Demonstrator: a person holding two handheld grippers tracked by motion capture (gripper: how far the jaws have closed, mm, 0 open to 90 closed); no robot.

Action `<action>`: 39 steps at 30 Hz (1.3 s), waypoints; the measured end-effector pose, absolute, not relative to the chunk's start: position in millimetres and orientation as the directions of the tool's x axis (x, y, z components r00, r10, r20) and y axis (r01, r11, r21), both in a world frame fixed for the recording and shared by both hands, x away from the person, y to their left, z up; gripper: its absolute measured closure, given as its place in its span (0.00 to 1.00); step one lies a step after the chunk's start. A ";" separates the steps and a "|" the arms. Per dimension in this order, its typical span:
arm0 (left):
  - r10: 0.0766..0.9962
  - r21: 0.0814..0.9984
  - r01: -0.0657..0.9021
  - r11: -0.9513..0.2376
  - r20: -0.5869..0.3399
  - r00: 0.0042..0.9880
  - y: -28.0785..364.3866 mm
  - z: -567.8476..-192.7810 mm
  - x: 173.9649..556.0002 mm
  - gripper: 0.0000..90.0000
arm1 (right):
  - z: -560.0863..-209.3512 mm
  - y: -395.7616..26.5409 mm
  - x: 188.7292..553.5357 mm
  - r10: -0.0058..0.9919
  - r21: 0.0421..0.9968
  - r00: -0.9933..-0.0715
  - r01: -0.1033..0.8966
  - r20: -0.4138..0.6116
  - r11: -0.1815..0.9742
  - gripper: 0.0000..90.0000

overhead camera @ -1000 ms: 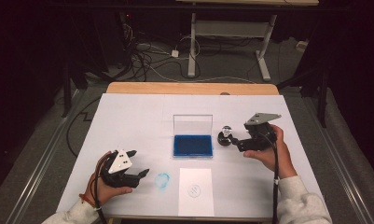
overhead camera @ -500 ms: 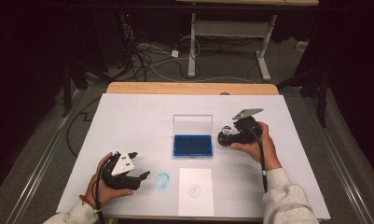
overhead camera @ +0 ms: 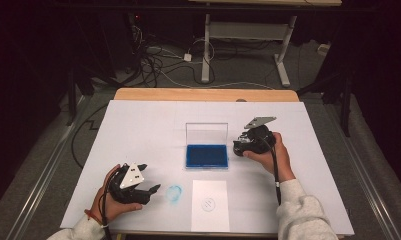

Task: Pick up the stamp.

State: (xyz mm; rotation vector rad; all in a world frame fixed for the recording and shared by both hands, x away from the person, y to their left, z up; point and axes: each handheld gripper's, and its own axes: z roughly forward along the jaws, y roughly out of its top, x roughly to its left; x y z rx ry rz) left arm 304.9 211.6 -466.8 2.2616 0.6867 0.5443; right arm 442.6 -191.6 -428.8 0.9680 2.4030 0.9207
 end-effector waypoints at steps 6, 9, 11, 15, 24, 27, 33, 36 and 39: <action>0.606 0.719 0.316 -0.619 0.181 0.775 211.0 -467.2 305.4 0.23 | -430.4 -191.9 443.3 0.734 0.693 -0.670 0.476 -0.113 0.541 0.63; 0.604 0.719 0.316 -0.619 0.179 0.776 211.0 -467.5 305.3 0.23 | -430.7 -190.8 442.8 0.732 0.692 -0.669 0.470 -0.126 0.548 0.63; 0.604 0.719 0.316 -0.618 0.178 0.777 210.9 -467.5 305.6 0.23 | -430.7 -190.2 442.4 0.734 0.689 -0.667 0.471 -0.131 0.551 0.63; 0.604 0.724 0.317 -0.613 0.171 0.778 210.7 -467.1 306.4 0.23 | -430.8 -191.3 441.8 0.739 0.693 -0.661 0.474 -0.128 0.543 0.64; 0.609 0.731 0.320 -0.602 0.161 0.777 214.2 -468.3 306.9 0.23 | -424.4 -196.6 437.1 0.746 0.725 -0.652 0.446 -0.138 0.524 0.64; 0.615 0.734 0.322 -0.598 0.163 0.772 216.0 -468.1 308.1 0.23 | -420.1 -200.9 434.9 0.751 0.745 -0.648 0.438 -0.126 0.503 0.64; 0.618 0.735 0.314 -0.601 0.178 0.766 216.2 -467.0 307.3 0.23 | -410.0 -207.8 427.4 0.753 0.771 -0.647 0.418 -0.117 0.480 0.64; 0.618 0.735 0.314 -0.601 0.178 0.766 216.4 -467.5 307.6 0.22 | -401.1 -208.2 418.9 0.735 0.790 -0.667 0.385 -0.120 0.477 0.64; 0.626 0.744 0.314 -0.590 0.176 0.759 217.1 -466.9 307.3 0.22 | -393.6 -207.3 412.0 0.718 0.803 -0.683 0.349 -0.135 0.483 0.64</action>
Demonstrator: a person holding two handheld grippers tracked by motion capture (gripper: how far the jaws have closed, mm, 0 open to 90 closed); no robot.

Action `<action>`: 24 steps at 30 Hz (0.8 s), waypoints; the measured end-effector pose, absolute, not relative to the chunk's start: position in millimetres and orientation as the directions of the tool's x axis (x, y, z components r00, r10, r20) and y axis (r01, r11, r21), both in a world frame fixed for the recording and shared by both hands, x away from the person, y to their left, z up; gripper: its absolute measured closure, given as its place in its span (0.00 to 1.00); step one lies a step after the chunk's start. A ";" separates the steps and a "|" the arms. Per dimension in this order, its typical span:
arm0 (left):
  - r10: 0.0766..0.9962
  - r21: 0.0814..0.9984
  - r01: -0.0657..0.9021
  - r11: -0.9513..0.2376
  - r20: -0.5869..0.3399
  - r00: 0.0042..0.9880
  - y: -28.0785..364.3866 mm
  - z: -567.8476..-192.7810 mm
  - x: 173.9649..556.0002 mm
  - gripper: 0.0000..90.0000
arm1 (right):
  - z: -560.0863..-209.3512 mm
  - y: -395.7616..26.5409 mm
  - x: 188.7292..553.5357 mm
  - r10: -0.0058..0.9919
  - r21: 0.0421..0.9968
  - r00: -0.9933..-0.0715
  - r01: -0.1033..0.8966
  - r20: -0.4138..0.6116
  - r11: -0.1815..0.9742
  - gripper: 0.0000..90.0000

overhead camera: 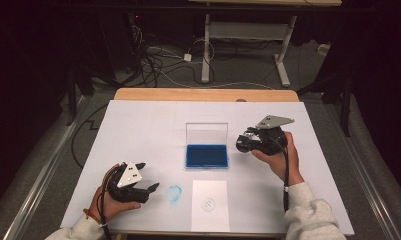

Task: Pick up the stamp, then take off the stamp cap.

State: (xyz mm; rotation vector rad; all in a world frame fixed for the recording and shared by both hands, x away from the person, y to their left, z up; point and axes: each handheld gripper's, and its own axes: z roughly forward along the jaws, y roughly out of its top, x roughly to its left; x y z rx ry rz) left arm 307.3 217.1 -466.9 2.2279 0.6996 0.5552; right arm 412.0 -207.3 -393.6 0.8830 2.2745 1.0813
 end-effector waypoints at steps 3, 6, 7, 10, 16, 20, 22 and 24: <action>0.630 0.751 0.313 -0.581 0.173 0.757 218.3 -465.8 305.8 0.22 | -387.7 -206.7 406.0 0.710 0.817 -0.689 0.321 -0.145 0.479 0.64; 0.629 0.756 0.309 -0.576 0.169 0.759 218.7 -465.1 303.8 0.23 | -384.1 -206.2 400.0 0.703 0.826 -0.695 0.302 -0.150 0.475 0.64; 0.630 0.757 0.308 -0.577 0.171 0.758 218.6 -465.0 303.5 0.23 | -382.9 -205.8 397.7 0.696 0.827 -0.703 0.297 -0.149 0.478 0.64; 0.639 0.736 0.318 -0.597 0.196 0.744 217.0 -466.1 304.4 0.24 | -379.6 -202.0 389.0 0.667 0.816 -0.726 0.276 -0.169 0.508 0.64; 0.646 0.749 0.318 -0.581 0.187 0.740 218.4 -464.5 304.1 0.23 | -369.6 -196.3 373.5 0.641 0.836 -0.746 0.230 -0.178 0.499 0.64; 0.649 0.742 0.325 -0.586 0.190 0.737 217.9 -465.3 303.5 0.23 | -366.0 -191.0 366.5 0.639 0.852 -0.749 0.211 -0.174 0.479 0.64; 0.646 0.743 0.319 -0.589 0.194 0.738 217.5 -464.8 302.0 0.23 | -366.1 -188.0 363.5 0.630 0.854 -0.757 0.203 -0.174 0.479 0.64; 0.641 0.746 0.309 -0.589 0.199 0.741 216.0 -463.0 300.7 0.22 | -367.1 -185.6 359.8 0.629 0.862 -0.761 0.203 -0.161 0.466 0.64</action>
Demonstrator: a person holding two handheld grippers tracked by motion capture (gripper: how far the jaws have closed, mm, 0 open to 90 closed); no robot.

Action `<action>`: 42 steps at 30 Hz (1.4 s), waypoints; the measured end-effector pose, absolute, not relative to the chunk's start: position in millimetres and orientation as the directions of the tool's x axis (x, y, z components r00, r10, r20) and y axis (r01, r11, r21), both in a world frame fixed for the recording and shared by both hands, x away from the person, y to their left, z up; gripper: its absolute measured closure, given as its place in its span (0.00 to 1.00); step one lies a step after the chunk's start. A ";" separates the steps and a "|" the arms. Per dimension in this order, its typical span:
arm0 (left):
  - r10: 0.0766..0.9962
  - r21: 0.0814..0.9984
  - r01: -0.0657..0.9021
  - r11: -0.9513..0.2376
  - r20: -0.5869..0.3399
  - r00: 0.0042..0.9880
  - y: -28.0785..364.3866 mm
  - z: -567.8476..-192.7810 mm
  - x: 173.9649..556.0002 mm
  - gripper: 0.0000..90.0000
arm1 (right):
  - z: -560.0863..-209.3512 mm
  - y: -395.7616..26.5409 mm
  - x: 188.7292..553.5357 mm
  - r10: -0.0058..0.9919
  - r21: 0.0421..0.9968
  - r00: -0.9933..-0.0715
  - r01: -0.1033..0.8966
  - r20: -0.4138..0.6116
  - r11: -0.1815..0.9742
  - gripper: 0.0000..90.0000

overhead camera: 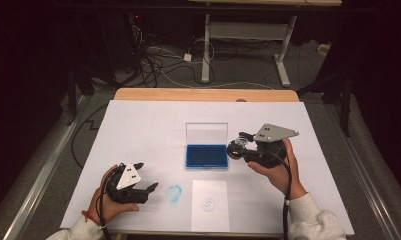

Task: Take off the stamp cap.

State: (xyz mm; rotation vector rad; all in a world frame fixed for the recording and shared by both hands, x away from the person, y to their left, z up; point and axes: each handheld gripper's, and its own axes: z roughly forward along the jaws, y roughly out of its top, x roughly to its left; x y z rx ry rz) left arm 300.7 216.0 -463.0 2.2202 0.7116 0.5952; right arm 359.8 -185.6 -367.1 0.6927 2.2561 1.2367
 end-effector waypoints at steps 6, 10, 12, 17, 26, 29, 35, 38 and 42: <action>0.606 0.755 0.245 -0.608 0.242 0.758 197.9 -455.6 292.6 0.21 | -372.7 -171.6 349.4 0.601 0.883 -0.792 0.203 -0.106 0.424 0.64; 0.576 0.777 0.197 -0.597 0.245 0.780 182.1 -449.3 283.7 0.21 | -376.6 -151.2 341.0 0.559 0.886 -0.824 0.186 -0.096 0.425 0.64; 0.558 0.804 0.189 -0.563 0.201 0.805 173.5 -446.2 282.4 0.22 | -377.7 -142.7 336.9 0.539 0.887 -0.837 0.177 -0.093 0.427 0.64; 0.518 0.812 0.169 -0.559 0.183 0.835 154.8 -446.7 282.6 0.21 | -380.4 -128.7 329.2 0.495 0.889 -0.865 0.166 -0.076 0.427 0.64; 0.482 0.830 0.190 -0.525 0.106 0.870 133.7 -448.2 290.8 0.20 | -384.0 -113.8 320.5 0.454 0.888 -0.888 0.155 -0.067 0.434 0.64; 0.481 0.837 0.201 -0.508 0.083 0.873 126.2 -448.5 294.2 0.19 | -384.4 -112.7 319.1 0.449 0.891 -0.892 0.154 -0.061 0.427 0.64; 0.475 0.850 0.207 -0.484 0.056 0.878 109.1 -449.3 300.8 0.19 | -384.1 -111.6 315.8 0.450 0.902 -0.892 0.152 -0.051 0.404 0.64; 0.467 0.858 0.205 -0.472 0.045 0.883 105.4 -448.1 303.9 0.24 | -384.3 -109.9 313.6 0.448 0.909 -0.893 0.147 -0.048 0.390 0.64; 0.464 0.870 0.187 -0.456 0.053 0.885 101.0 -445.2 304.5 0.33 | -384.8 -108.3 312.3 0.444 0.913 -0.895 0.144 -0.043 0.381 0.64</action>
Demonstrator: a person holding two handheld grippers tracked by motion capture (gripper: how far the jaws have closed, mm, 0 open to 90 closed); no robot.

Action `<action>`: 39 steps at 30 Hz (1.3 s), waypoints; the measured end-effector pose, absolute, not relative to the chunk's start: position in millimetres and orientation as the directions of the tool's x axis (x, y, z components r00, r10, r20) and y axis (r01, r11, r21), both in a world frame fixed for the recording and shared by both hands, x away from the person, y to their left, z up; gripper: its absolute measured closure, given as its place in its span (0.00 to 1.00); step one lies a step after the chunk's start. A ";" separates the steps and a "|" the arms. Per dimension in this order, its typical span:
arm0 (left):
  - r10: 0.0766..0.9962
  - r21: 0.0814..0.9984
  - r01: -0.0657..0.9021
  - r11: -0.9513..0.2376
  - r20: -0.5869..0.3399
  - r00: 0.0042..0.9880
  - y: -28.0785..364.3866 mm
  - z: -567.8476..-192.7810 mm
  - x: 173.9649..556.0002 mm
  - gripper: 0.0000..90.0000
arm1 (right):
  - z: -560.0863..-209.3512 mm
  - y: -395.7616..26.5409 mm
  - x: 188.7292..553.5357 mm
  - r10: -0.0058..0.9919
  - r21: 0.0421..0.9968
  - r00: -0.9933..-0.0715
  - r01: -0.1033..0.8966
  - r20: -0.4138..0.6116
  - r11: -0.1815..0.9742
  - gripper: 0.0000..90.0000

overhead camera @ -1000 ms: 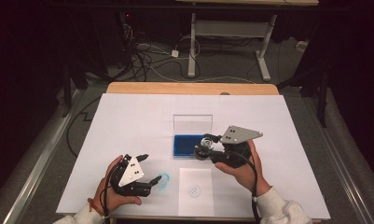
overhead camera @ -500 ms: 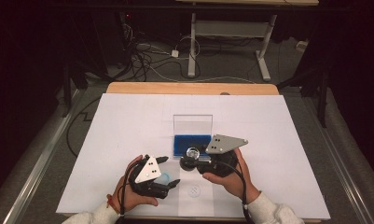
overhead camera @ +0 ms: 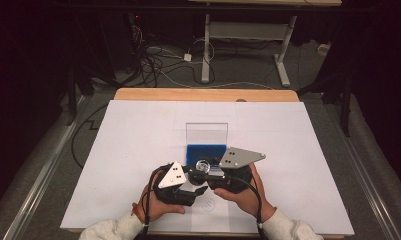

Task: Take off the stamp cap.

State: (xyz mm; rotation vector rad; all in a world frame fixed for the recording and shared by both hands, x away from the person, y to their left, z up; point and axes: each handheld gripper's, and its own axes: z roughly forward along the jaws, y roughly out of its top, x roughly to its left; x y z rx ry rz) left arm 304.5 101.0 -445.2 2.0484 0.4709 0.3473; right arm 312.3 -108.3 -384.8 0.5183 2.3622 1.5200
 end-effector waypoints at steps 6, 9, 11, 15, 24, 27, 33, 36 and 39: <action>0.469 0.857 0.170 -0.486 0.092 0.878 95.3 -446.3 302.6 0.40 | -384.6 -109.6 312.7 0.440 0.913 -0.897 0.145 -0.042 0.382 0.64; 0.476 0.855 0.171 -0.489 0.098 0.874 95.6 -446.1 302.7 0.40 | -384.9 -110.4 313.4 0.440 0.913 -0.898 0.151 -0.034 0.380 0.64; 0.478 0.852 0.172 -0.494 0.101 0.873 95.7 -446.1 302.6 0.40 | -385.2 -110.1 313.3 0.440 0.912 -0.897 0.150 -0.036 0.381 0.64; 0.476 0.846 0.158 -0.509 0.124 0.871 98.1 -444.8 302.4 0.41 | -386.1 -110.1 313.1 0.441 0.913 -0.897 0.151 -0.034 0.378 0.64; 0.454 0.815 0.155 -0.558 0.143 0.879 102.3 -440.1 303.7 0.41 | -388.9 -110.2 311.0 0.441 0.919 -0.897 0.148 -0.030 0.365 0.64; 0.444 0.813 0.165 -0.558 0.125 0.887 102.6 -440.9 304.5 0.41 | -390.7 -110.0 309.8 0.443 0.917 -0.896 0.152 -0.029 0.368 0.64; 0.507 0.828 0.272 -0.490 0.017 0.862 125.2 -442.4 319.4 0.41 | -388.3 -116.1 302.4 0.445 0.929 -0.895 0.134 -0.037 0.346 0.64; 0.508 0.825 0.227 -0.518 0.083 0.857 130.4 -437.2 315.4 0.41 | -385.4 -120.6 298.4 0.466 0.932 -0.883 0.118 -0.060 0.343 0.64; 0.505 0.812 0.213 -0.543 0.113 0.856 131.2 -438.4 313.6 0.41 | -384.2 -126.4 300.3 0.480 0.935 -0.876 0.128 -0.050 0.330 0.64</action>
